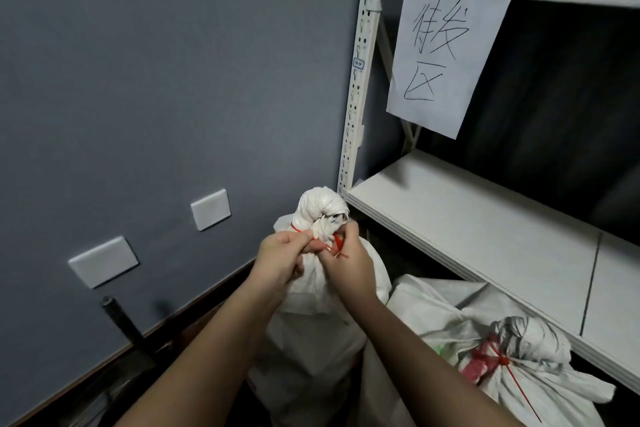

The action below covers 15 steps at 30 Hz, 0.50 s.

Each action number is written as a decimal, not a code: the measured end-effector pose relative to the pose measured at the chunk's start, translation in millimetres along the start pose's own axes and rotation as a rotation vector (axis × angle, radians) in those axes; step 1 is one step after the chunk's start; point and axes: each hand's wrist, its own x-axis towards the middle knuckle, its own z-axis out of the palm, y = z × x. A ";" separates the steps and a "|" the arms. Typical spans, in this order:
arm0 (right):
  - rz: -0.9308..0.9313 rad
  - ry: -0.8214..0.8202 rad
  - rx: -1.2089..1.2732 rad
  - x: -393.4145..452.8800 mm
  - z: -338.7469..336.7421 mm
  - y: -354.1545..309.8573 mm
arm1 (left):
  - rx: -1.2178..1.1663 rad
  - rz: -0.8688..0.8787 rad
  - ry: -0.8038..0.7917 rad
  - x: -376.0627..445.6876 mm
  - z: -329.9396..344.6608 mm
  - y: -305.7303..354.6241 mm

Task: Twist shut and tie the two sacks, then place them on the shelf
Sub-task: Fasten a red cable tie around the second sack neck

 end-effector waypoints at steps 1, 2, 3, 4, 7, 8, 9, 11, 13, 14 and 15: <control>-0.011 -0.018 0.049 1.6 -4.6 1.1 | -0.012 0.020 0.011 0.5 1.4 -0.2; -0.013 -0.048 0.121 3.0 -10.5 2.5 | -0.022 0.038 0.016 0.9 3.0 -0.1; 0.005 -0.082 0.223 4.0 -16.0 4.4 | -0.028 0.052 0.016 1.0 4.4 -0.5; 0.037 -0.115 0.333 4.3 -20.8 6.4 | -0.037 0.064 0.017 0.3 6.0 -0.4; 0.159 -0.144 0.559 3.9 -25.7 14.6 | -0.098 0.094 0.016 -1.8 10.4 -2.8; 0.186 -0.121 0.614 3.6 -24.7 16.1 | -0.121 0.106 0.012 -2.8 12.3 -3.7; 0.206 -0.087 0.667 3.2 -22.9 17.2 | -0.133 0.120 0.012 -3.6 14.3 -4.6; 0.225 -0.009 0.761 1.2 -18.0 17.9 | -0.134 0.152 0.025 -3.9 17.4 -5.5; 0.238 0.066 0.843 -1.3 -14.1 17.9 | -0.134 0.175 0.041 -2.6 19.3 -6.1; 0.241 0.103 0.870 -2.2 -12.6 18.3 | -0.132 0.184 0.039 -2.3 20.5 -6.5; 0.237 0.136 0.884 -3.5 -11.4 18.8 | -0.125 0.191 0.032 -2.1 21.6 -7.3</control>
